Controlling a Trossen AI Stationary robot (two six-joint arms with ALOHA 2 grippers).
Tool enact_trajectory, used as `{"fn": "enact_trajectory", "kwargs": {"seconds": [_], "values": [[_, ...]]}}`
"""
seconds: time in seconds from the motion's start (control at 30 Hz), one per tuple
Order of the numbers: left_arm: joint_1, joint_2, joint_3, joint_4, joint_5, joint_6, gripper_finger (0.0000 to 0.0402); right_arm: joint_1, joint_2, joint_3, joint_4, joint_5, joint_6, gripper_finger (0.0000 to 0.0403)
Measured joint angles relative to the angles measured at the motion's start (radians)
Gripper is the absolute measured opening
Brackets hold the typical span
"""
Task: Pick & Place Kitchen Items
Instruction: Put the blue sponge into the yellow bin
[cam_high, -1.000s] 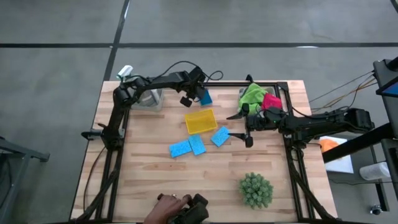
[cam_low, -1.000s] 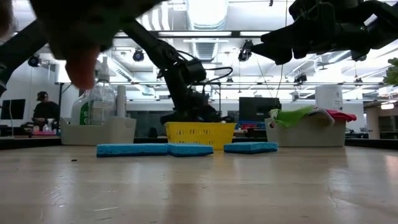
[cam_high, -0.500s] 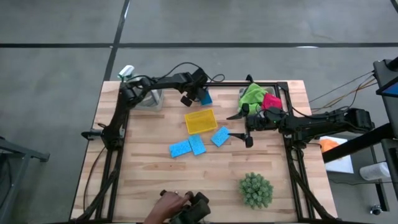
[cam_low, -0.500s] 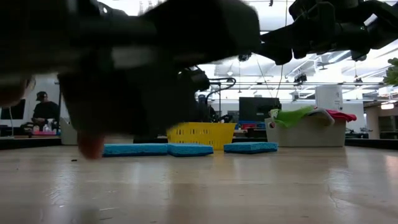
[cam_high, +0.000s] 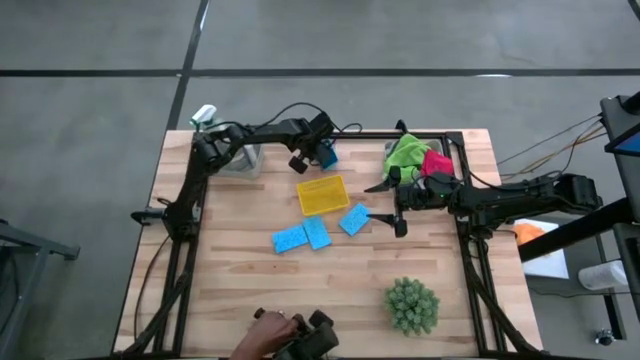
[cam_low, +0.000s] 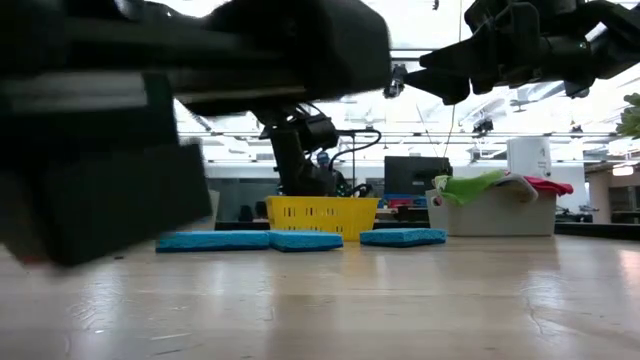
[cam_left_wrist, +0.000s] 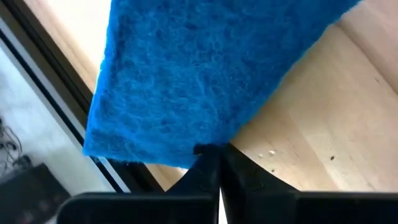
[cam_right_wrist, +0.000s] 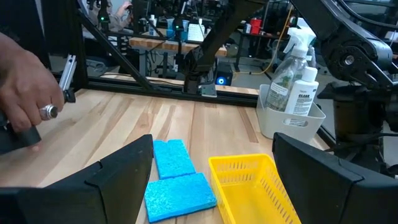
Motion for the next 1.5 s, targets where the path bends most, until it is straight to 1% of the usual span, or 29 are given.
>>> {"fn": "enact_trajectory", "kwargs": {"seconds": [0.17, 0.37, 0.6, 0.8, 1.03, 1.33, 1.5], "values": [[-0.004, -0.021, -0.005, -0.012, -0.055, -0.084, 0.0002, 0.000, 0.000, 0.000, 0.000, 0.000, 0.004, 0.0326], [-0.007, -0.084, -0.005, -0.007, -0.078, -0.131, 0.0001, 0.000, 0.000, 0.000, 0.000, 0.000, 0.004, 0.0326], [-0.024, -0.119, -0.010, -0.021, -0.077, -0.161, 0.0000, 0.000, 0.000, 0.000, -0.001, -0.003, 0.004, 0.0326], [-0.037, -0.120, -0.010, -0.037, -0.070, -0.177, 0.0000, 0.000, 0.000, 0.000, -0.003, -0.003, 0.004, 0.0326], [-0.048, -0.138, -0.010, -0.057, -0.135, -0.177, 0.0000, 0.000, 0.000, 0.000, -0.003, -0.003, 0.004, 0.0326], [-0.062, -0.243, -0.009, -0.082, -0.157, -0.177, 0.0000, 0.000, 0.000, 0.000, -0.008, -0.021, 0.003, 0.0325], [-0.087, -0.317, -0.009, -0.152, -0.163, -0.182, 0.0000, 0.000, 0.000, 0.000, -0.007, -0.024, 0.000, 0.0325]]}}
